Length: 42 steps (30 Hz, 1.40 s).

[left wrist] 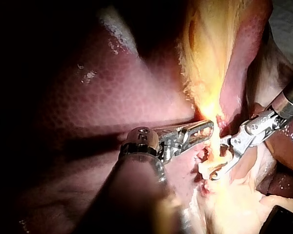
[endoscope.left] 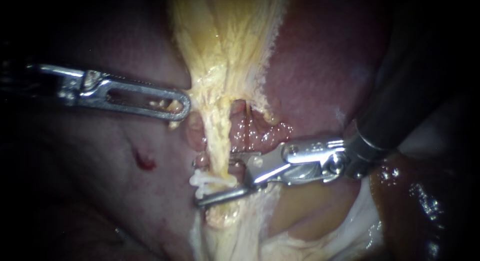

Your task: Going back second clip left tube

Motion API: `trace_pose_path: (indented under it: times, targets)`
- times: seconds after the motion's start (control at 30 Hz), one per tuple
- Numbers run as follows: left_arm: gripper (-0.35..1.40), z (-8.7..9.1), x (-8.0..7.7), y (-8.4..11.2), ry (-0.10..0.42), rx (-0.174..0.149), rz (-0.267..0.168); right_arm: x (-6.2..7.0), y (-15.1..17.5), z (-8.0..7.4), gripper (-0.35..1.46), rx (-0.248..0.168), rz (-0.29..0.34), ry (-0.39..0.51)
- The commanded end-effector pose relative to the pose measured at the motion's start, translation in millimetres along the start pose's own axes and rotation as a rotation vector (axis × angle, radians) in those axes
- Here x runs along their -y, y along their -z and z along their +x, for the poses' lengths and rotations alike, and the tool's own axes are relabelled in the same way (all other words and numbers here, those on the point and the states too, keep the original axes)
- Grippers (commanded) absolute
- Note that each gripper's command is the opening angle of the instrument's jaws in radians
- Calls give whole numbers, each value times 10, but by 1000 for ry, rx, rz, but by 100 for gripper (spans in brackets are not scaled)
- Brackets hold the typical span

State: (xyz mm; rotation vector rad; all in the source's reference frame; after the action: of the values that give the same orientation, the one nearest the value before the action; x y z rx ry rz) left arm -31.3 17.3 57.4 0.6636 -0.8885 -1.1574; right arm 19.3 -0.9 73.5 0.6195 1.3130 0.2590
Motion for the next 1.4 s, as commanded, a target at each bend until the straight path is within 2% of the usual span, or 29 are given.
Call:
trace_pose_path:
  times: [0.03, 0.27, 0.5, 0.73, 0.9, 1.1, 1.23, 1.4]
  targets:
    - [-35, 0, 0, 0, 0, 0, 0, 1, 1, 0, 50, 1, 1, 3]
    - [-35, 0, 0, 0, 0, 0, 0, 10, 24, 0, 50, 2, 6, 26]
    - [-35, 1, -1, 0, -1, 0, 0, 21, 78, 6, 50, 7, -7, 78]
    - [-35, 1, -1, 0, -1, 0, 1, 32, 141, 27, 50, 15, -29, 127]
    - [-35, 0, -1, 0, -1, 0, 0, 33, 171, 46, 50, 12, -57, 164]
    - [-35, 0, -1, -1, 0, 0, 0, 34, 185, 57, 50, -6, -66, 181]
    - [-35, 0, -1, -3, 0, 1, 0, 34, 186, 57, 50, -5, -66, 187]
    - [-35, 2, -4, -17, -3, 6, -5, 34, 188, 57, 50, -5, -65, 187]
